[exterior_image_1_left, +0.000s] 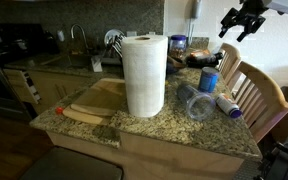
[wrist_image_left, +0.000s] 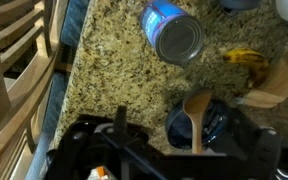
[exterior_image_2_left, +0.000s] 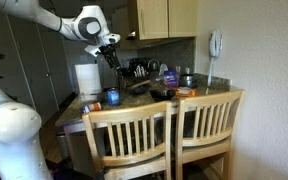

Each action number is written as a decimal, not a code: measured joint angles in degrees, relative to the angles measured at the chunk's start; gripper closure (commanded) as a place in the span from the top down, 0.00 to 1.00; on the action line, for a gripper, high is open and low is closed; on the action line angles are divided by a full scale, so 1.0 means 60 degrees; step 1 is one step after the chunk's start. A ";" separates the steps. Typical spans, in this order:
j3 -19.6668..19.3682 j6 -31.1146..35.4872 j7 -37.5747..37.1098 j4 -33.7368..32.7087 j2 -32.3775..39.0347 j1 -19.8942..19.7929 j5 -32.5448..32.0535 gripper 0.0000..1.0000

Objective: Pick up the spoon and put it on the counter

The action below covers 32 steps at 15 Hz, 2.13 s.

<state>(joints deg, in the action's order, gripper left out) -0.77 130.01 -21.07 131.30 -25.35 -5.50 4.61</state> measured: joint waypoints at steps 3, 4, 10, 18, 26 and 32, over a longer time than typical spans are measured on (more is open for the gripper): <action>0.0505 0.1018 -0.0704 -0.0135 0.0252 0.0023 -0.0036 1.00; 0.0721 0.1052 -0.0825 -0.0296 0.0486 0.0054 -0.0078 1.00; 0.0881 0.0958 -0.0922 -0.0751 0.1006 0.0244 -0.0083 1.00; 0.0633 -0.0877 0.0168 -0.1047 0.1316 0.0629 0.0439 1.00; 0.0636 -0.1903 -0.0576 -0.3714 0.3200 0.0679 0.0317 1.00; 0.0516 -0.2803 -0.1373 -0.6732 0.6120 0.0751 -0.0727 1.00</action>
<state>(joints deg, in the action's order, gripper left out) 2.33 113.19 -29.31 90.91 11.37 -1.00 0.25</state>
